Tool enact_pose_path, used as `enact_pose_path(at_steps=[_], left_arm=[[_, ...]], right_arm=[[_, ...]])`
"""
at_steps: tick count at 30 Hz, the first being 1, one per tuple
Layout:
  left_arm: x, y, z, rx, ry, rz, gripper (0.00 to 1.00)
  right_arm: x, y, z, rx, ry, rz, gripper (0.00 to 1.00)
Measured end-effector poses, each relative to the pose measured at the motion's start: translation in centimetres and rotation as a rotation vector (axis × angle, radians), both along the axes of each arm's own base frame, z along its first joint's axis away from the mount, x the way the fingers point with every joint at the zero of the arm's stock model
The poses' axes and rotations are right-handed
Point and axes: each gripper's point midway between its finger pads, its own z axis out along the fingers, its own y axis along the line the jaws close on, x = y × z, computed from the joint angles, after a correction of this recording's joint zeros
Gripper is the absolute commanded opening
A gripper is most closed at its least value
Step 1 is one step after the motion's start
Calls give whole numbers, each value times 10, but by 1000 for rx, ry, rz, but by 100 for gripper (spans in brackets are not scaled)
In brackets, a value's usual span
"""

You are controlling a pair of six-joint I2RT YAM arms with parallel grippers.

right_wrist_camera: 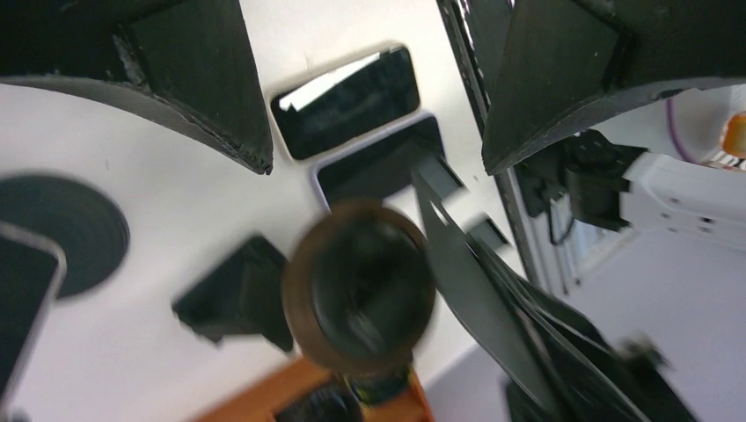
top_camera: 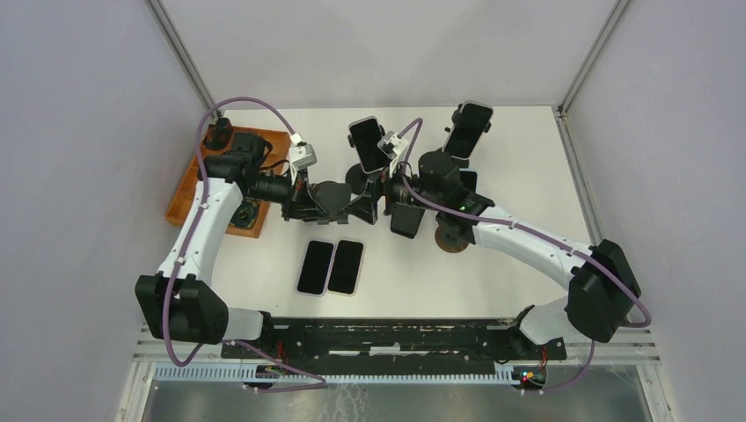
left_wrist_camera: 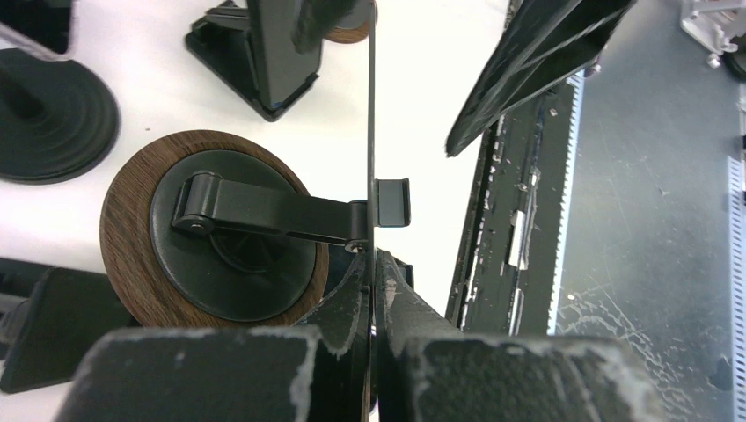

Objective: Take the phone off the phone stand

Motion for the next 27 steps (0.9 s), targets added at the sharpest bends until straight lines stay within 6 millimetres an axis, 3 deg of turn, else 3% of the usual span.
enact_pose_path(at_steps=[4,10,12,15,17,20,21,27], left_arm=[[-13,-5,-4,-4,24,-43,2],[-25,-7,-6,-9,49,-78,4],[-25,-7,-7,-9,51,-82,10],[-24,-6,-9,-6,53,-86,34],[-22,-6,-12,-1,54,-88,53],[-20,-6,-15,4,55,-93,92],[-19,-5,-16,16,52,-90,99],[-5,4,-23,97,-6,-57,100]], right_arm=[[-2,11,18,79,-21,42,74],[-7,24,22,144,12,105,36],[-10,27,23,159,20,130,20],[-15,30,23,169,28,162,0],[-19,31,24,174,33,185,0],[-17,31,18,160,29,184,0],[-14,30,11,144,36,180,0],[4,26,-24,63,63,138,0]])
